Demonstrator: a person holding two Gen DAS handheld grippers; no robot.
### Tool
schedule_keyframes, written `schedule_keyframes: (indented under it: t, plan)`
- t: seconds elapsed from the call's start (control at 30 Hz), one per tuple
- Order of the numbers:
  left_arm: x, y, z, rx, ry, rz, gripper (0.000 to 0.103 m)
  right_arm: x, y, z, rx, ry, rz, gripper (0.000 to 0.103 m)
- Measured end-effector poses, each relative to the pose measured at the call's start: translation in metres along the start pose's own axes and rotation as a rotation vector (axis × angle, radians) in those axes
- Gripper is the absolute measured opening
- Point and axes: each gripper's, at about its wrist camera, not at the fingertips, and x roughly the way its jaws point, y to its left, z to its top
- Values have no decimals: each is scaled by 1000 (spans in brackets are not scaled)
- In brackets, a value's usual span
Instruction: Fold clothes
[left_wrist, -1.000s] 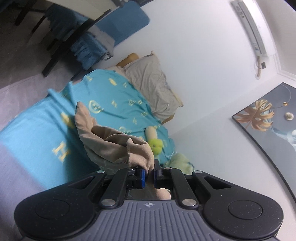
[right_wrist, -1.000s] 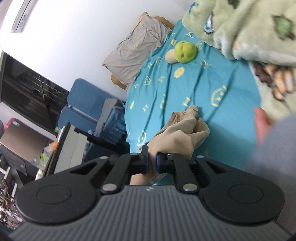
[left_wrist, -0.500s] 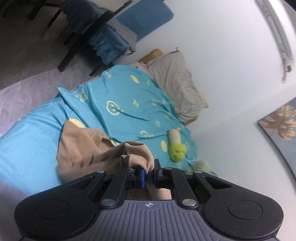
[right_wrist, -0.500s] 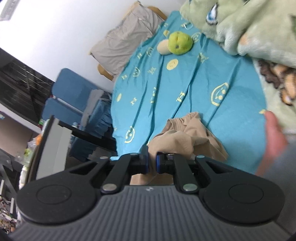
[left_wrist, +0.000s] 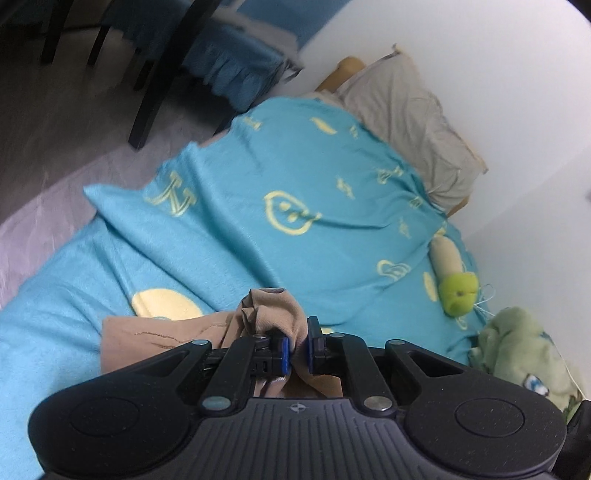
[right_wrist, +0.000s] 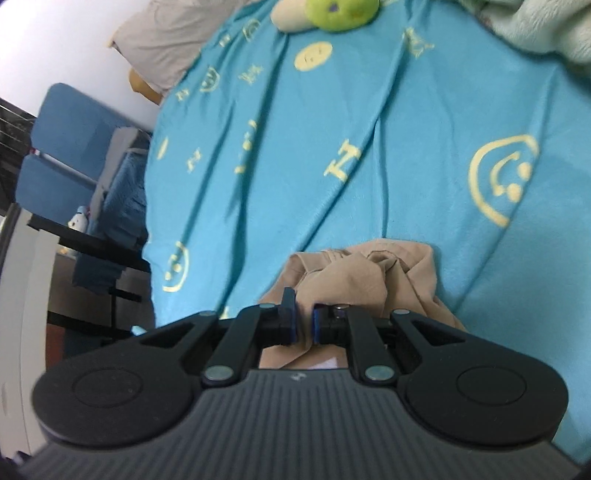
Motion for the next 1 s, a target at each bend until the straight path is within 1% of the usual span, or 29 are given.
schedule_keyframes:
  t: [0.07, 0.17, 0.23, 0.3, 0.37, 0.4, 0.43, 0.47, 0.5, 0.53, 0.57, 0.6, 0.63, 0.67, 0.7, 0.73, 0.8, 0.83, 0.9, 1.0]
  plan:
    - [5, -1, 1, 20, -12, 8, 10, 8, 2, -1, -27, 0, -14, 13]
    - [10, -7, -2, 98, -47, 18, 10, 13, 6, -4, -68, -11, -28, 13]
    - [11, -11, -4, 137, -52, 29, 10, 14, 8, -5, -91, -16, -32, 13]
    - [9, -14, -6, 170, -61, 31, 11, 14, 9, -5, -108, -12, -31, 16]
    - [5, -18, -8, 201, -72, 26, 11, 9, 15, -4, -142, -24, -6, 29]
    - [2, -20, -8, 214, -75, 16, 16, 7, 18, -4, -159, -31, 7, 47]
    - [0, -23, -8, 227, -74, 9, 20, 3, 21, -5, -180, -49, 30, 70]
    - [-3, -25, -9, 235, -73, 4, 32, -4, 25, -7, -204, -77, 55, 79]
    - [-7, -27, -9, 242, -71, 0, 48, -11, 30, -10, -232, -107, 82, 86]
    - [-10, -28, -10, 247, -75, -11, 57, -16, 35, -13, -276, -126, 94, 84]
    - [-15, -31, -11, 270, -99, -17, 73, -21, 40, -15, -323, -144, 103, 84]
    - [-21, -33, -12, 294, -124, -22, 86, -25, 45, -18, -368, -160, 105, 84]
    - [-26, -36, -14, 318, -148, -28, 90, -30, 49, -21, -403, -192, 99, 84]
    - [-30, -40, -16, 364, -169, -37, 95, -31, 51, -25, -441, -219, 74, 84]
    - [-33, -45, -19, 410, -180, -39, 96, -31, 53, -28, -480, -245, 46, 85]
    - [-32, -49, -22, 447, -182, -35, 96, -32, 55, -31, -519, -271, 18, 81]
    - [-24, -52, -27, 491, -146, -10, 96, -24, 55, -32, -547, -238, 3, 68]
    - [-20, -54, -30, 512, -128, 2, 96, -18, 54, -31, -537, -214, 0, 66]
    - [-9, -51, -35, 545, -88, 46, 96, -4, 50, -30, -526, -175, -11, 66]
    - [7, -44, -38, 569, -32, 116, 93, 15, 50, -36, -553, -143, -42, 66]
